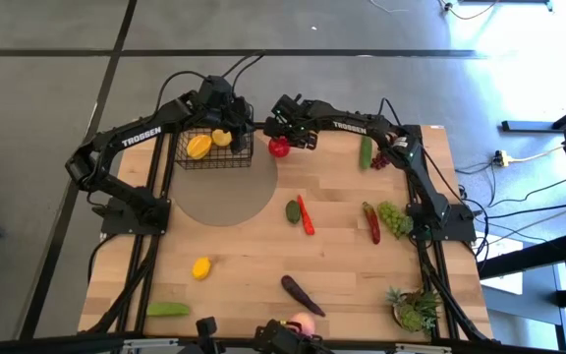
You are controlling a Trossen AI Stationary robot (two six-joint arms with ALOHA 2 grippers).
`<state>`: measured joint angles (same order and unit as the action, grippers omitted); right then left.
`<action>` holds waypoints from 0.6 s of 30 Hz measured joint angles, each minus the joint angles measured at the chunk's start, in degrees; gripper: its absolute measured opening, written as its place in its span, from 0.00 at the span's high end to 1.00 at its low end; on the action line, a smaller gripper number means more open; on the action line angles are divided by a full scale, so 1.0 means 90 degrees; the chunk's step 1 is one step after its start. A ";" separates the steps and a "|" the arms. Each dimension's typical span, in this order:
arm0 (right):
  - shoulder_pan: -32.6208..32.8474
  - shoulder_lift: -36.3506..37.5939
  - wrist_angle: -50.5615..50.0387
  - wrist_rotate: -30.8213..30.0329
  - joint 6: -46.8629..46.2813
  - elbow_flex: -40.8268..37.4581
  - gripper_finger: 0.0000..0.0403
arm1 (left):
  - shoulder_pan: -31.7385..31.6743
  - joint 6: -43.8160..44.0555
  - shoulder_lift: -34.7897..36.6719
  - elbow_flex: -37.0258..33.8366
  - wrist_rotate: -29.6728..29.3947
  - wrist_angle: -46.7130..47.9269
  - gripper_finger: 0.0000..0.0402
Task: Build produce basket
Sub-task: Put the red apple into the black wire basket
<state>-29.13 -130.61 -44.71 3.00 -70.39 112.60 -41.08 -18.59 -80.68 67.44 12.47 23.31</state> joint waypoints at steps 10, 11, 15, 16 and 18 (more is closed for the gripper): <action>-0.0011 0.0005 -0.0068 0.0217 0.0002 0.0002 0.38 | 0.0000 0.0000 0.0000 0.0000 0.0000 0.0000 0.81; -0.0011 0.0010 -0.0057 0.0199 0.0003 0.0002 0.39 | 0.0001 0.0000 0.0000 0.0000 0.0000 0.0002 0.81; -0.0013 0.0064 -0.0002 0.0137 0.0195 0.0005 0.42 | 0.0002 0.0000 0.0000 0.0000 0.0000 0.0002 0.81; -0.0022 0.0091 -0.0014 0.0127 0.0295 0.0005 0.42 | 0.0002 0.0000 0.0000 0.0000 0.0001 0.0000 0.81; -0.0023 0.0139 0.0006 0.0091 0.0366 0.0010 0.43 | 0.0000 0.0000 0.0000 0.0000 0.0000 0.0000 0.81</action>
<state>-29.34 -129.36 -44.65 3.82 -67.09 112.68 -41.08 -18.59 -80.68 67.44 12.47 23.31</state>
